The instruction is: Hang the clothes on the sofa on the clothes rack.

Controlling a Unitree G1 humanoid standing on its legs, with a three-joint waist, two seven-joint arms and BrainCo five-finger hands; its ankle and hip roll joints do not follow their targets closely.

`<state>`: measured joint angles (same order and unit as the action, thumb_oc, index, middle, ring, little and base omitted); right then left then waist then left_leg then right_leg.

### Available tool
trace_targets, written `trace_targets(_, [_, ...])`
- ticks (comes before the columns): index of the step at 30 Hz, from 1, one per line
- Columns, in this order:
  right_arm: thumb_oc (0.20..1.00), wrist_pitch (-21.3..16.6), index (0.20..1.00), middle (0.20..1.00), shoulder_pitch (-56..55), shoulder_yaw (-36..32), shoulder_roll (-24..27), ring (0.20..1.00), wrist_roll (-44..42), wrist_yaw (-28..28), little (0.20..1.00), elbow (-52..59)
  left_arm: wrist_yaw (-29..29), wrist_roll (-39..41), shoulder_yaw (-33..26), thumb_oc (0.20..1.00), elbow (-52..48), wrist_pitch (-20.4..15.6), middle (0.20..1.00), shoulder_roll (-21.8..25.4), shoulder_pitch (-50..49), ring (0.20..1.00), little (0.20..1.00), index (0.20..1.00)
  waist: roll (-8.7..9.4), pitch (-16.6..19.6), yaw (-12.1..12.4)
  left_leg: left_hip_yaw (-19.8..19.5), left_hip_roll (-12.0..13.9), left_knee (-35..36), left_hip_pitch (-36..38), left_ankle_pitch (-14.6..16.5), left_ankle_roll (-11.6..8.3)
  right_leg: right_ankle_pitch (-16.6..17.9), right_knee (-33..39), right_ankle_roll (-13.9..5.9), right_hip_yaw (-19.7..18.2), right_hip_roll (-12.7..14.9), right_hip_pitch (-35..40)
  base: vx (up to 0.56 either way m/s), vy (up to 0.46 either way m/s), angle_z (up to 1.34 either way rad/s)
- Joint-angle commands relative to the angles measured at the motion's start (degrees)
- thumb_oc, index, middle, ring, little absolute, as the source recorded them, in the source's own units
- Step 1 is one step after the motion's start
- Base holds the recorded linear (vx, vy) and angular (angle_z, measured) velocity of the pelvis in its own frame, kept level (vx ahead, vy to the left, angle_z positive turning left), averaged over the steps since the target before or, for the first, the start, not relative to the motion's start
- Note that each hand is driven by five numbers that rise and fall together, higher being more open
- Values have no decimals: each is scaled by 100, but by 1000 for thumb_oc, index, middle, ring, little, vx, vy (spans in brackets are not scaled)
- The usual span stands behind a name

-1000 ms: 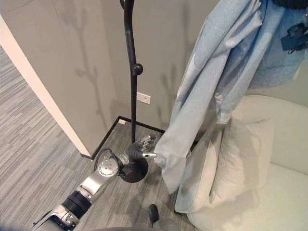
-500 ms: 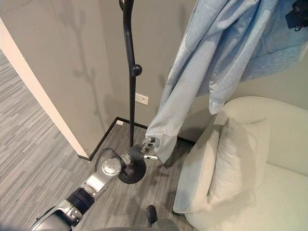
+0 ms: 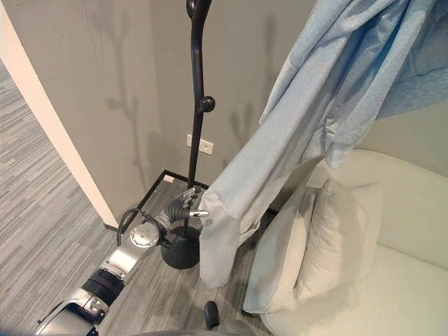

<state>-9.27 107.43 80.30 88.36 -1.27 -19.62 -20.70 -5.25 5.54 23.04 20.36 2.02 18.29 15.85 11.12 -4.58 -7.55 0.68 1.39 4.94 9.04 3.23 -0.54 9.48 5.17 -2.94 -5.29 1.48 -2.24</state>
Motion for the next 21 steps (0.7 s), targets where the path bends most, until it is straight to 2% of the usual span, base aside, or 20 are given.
trace_targets(1, [200,218,200,200,952,-9,578,200,-182,-137,200,-355,71,-36,-152,1000,-828,-451,1000,198,-188,1000,1000,1000,-70,138,74,72,295,6,-246,12,-45,-163,-17,42,184,154,74,0,0,0])
trace_targets(6, [200,83,200,200,1181,-9,688,200,-410,-196,200,8,123,-8,-248,1000,-667,-478,1000,-82,-193,1000,1000,1000,-205,189,108,67,312,6,-262,25,-47,-160,-17,43,192,144,69,0,0,0])
trace_targets(13, [200,7,200,200,1258,-9,676,200,-561,-207,200,180,124,-136,-29,1000,-263,-496,1000,-231,34,1000,1000,1000,-238,207,72,92,335,6,-244,50,-51,-166,-17,50,161,111,51,0,0,0])
trace_targets(21, [200,-47,200,200,1371,-9,749,200,-591,-282,200,322,275,-489,282,1000,134,-550,1000,-283,442,1000,1000,1000,-102,171,-29,113,365,6,-204,86,-57,-181,-17,61,136,63,51,3,-29,-1])
